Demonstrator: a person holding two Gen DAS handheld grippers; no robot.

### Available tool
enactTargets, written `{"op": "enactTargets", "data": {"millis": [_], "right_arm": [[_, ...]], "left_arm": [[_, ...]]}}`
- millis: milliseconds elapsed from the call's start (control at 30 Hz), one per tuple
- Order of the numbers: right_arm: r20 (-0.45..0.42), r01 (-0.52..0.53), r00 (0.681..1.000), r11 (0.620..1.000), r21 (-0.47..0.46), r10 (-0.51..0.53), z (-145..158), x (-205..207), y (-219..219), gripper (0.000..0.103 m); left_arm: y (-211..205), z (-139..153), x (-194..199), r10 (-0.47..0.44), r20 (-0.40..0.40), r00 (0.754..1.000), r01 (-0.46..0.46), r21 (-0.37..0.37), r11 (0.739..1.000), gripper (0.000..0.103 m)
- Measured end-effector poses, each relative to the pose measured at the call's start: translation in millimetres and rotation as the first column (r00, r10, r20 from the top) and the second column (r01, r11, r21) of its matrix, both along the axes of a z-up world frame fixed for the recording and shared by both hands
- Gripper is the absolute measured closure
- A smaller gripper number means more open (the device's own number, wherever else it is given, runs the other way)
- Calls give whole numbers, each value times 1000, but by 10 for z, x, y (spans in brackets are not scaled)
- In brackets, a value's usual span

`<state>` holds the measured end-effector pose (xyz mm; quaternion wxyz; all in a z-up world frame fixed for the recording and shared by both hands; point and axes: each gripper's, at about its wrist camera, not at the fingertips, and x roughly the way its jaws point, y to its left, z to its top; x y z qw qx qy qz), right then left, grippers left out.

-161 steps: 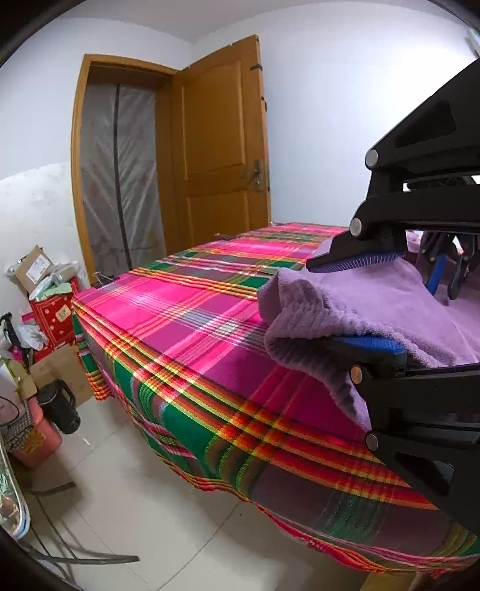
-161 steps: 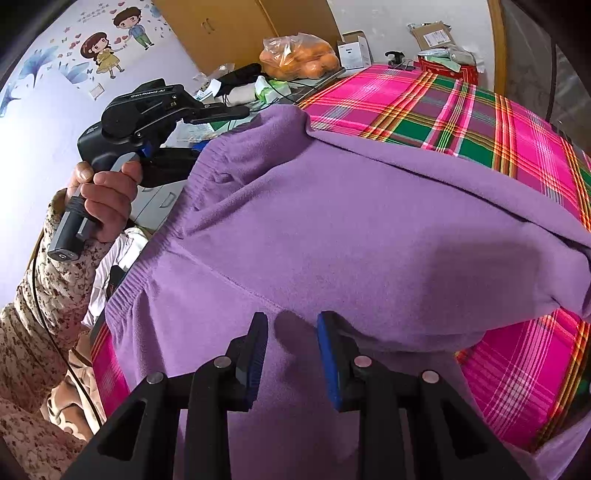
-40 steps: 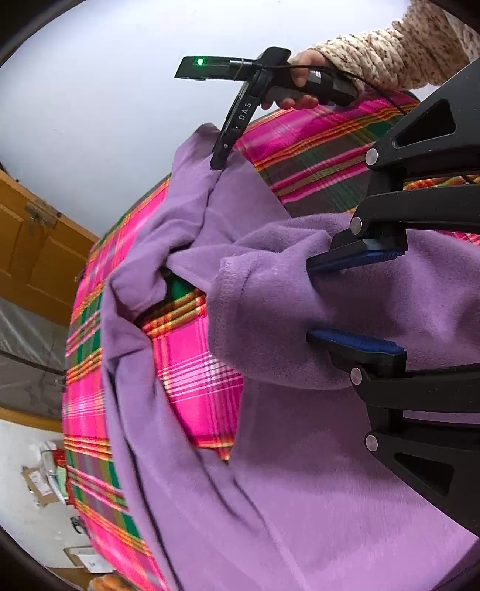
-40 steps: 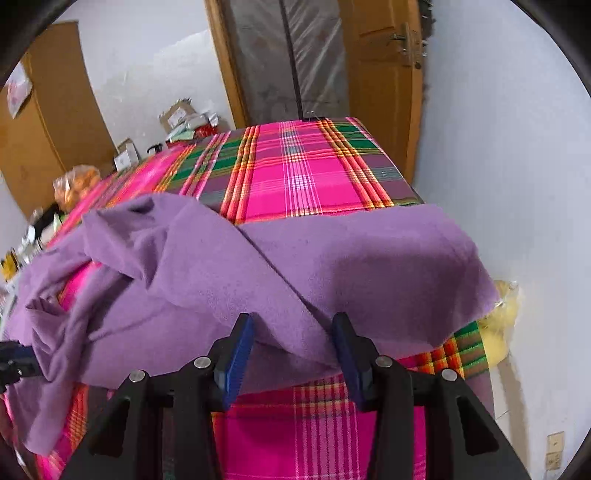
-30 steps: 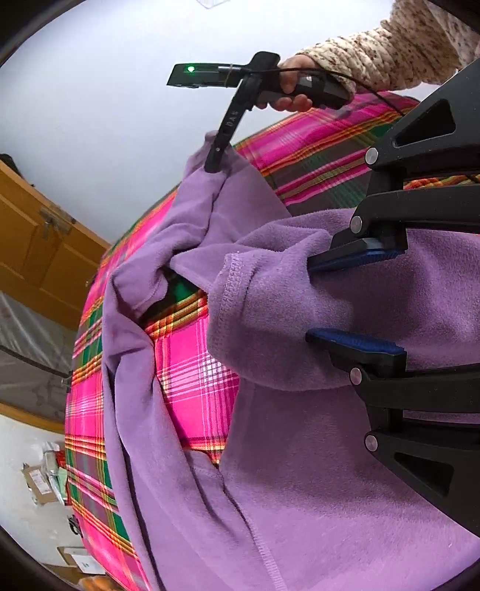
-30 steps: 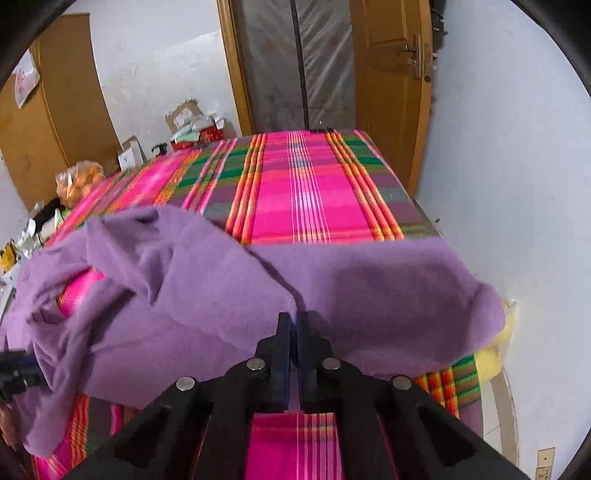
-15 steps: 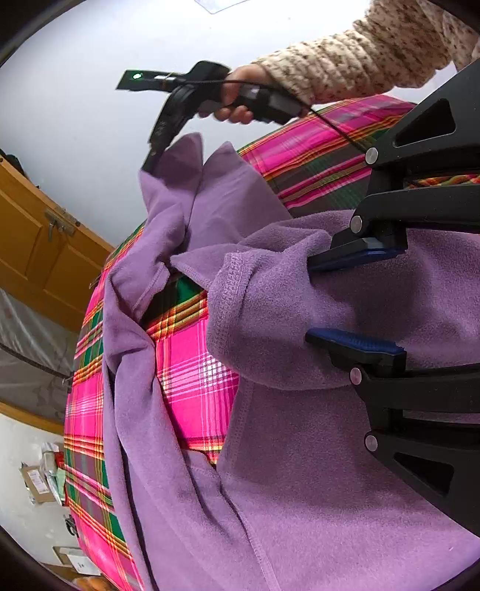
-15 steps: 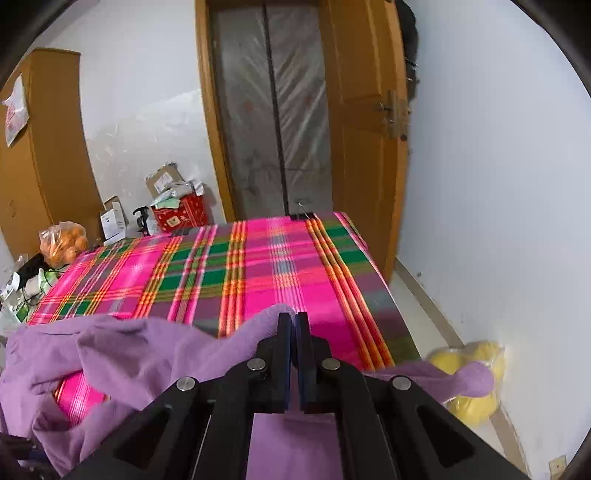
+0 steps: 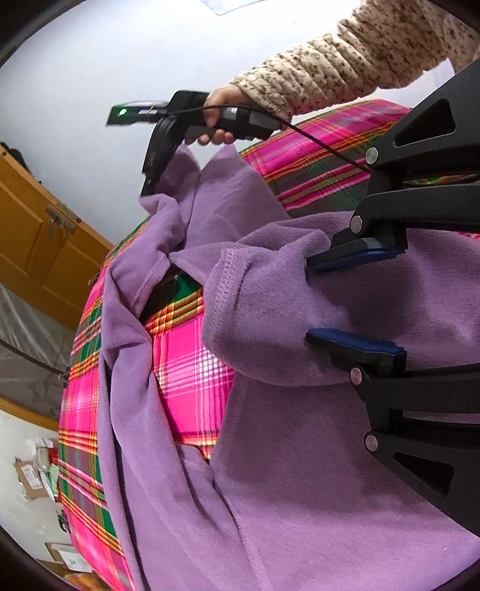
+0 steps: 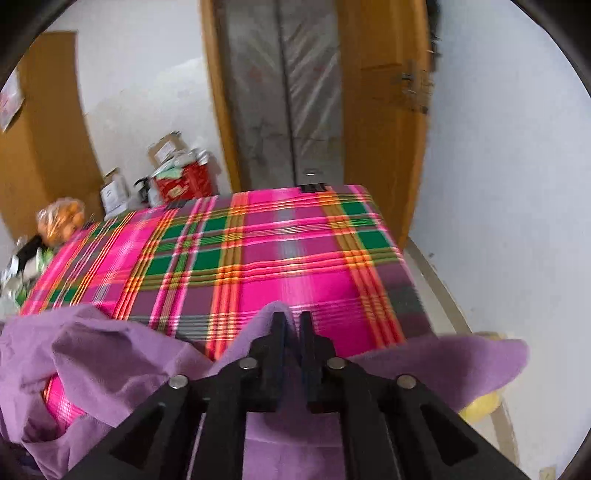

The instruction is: Fold clothes

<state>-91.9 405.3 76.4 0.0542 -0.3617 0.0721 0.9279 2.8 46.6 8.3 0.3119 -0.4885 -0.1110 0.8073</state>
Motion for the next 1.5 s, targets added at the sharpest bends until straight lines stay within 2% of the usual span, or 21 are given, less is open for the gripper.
{"op": "enactTargets", "data": {"millis": [33,100,200,333,533,667,933,967,1000,1033,1100,1200,1433,1500], "right_arm": [[-10,13,1000,1000,-16,-13,32,89,65,77],[-28,38,999,998,-48,-40,97,268,196,66],[-39,78,996,993,-84,-81,128,575,341,65],[-19,146,989,985,-86,-149,40,976,512,65],[56,268,963,951,-153,-262,-285,1431,762,60],[64,261,965,933,-248,-253,-418,1496,803,60],[53,225,974,932,-285,-219,-494,1246,630,59],[53,218,976,932,-289,-212,-496,1215,606,60],[53,211,977,933,-293,-205,-498,1185,581,67],[53,209,978,933,-293,-202,-496,1166,564,80],[51,212,977,933,-289,-206,-477,1172,554,95],[18,200,979,928,-314,-205,-381,1261,550,95],[-64,182,976,936,-303,-210,-71,1555,524,96],[-86,199,969,936,-290,-233,3,1663,551,101]], "left_arm": [[-17,1,6,4,2,1000,-4,3,1000,70],[-32,-4,13,8,5,1000,-8,6,1000,70],[-20,12,25,11,1,1000,-11,-1,1000,70],[-69,68,50,26,-10,1000,-26,-9,1000,70],[-301,161,128,81,-27,996,-81,-14,997,70],[-421,179,151,124,-29,992,-124,-17,992,70],[-561,152,182,178,-8,984,-178,-27,984,70],[-560,134,178,179,1,984,-179,-26,983,70],[-555,121,176,179,8,984,-179,-27,984,70],[-547,116,176,178,12,984,-178,-28,984,70],[-534,115,176,176,16,984,-175,-30,984,70],[-538,151,186,177,5,984,-177,-27,984,70],[-565,152,201,192,11,981,-191,-28,981,70],[-562,156,223,189,10,982,-189,-30,982,70]]}}
